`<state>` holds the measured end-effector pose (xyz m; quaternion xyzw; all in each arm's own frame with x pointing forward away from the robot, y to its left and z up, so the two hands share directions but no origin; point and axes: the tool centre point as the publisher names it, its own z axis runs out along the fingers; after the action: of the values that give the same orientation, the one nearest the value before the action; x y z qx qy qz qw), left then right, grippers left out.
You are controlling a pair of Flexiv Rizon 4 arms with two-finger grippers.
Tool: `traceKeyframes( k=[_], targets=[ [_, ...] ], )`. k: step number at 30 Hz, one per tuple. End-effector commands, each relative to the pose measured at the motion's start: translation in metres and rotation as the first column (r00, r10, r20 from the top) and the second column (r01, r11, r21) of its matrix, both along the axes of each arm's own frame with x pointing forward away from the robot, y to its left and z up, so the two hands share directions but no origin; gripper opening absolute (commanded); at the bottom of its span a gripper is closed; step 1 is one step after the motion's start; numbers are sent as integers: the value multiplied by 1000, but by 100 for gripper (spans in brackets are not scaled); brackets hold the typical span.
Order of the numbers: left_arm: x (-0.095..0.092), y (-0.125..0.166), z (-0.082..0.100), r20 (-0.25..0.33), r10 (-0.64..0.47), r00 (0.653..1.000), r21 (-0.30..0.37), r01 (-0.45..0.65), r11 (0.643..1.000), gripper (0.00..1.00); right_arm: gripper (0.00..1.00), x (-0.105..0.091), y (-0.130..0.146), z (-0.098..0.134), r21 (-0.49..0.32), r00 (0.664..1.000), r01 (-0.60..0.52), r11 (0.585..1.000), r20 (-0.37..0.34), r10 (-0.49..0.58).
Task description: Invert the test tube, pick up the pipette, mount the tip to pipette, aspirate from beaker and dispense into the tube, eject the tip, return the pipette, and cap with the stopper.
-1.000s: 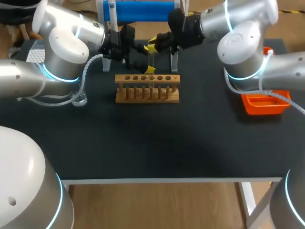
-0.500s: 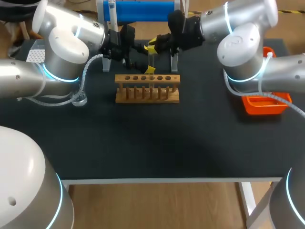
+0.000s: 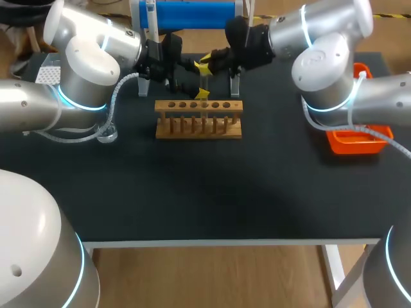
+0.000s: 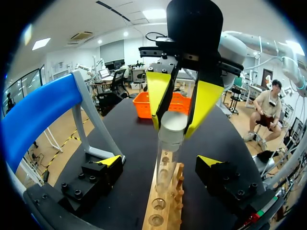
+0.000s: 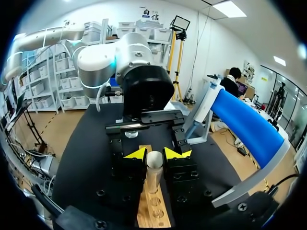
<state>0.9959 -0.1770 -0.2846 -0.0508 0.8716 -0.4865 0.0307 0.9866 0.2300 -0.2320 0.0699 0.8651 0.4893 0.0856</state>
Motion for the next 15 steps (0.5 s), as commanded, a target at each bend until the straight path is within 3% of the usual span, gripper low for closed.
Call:
traceKeyframes(
  k=[1,15],
  targets=[
    [1,0,0,-1,-3,1000,-2,3,1000,100,0,0,0,-3,-1,1000,2,1000,-4,-2],
    [1,0,0,-1,-3,1000,-2,3,1000,100,0,-3,-5,-21,-13,999,12,1000,-31,-12]
  ],
)
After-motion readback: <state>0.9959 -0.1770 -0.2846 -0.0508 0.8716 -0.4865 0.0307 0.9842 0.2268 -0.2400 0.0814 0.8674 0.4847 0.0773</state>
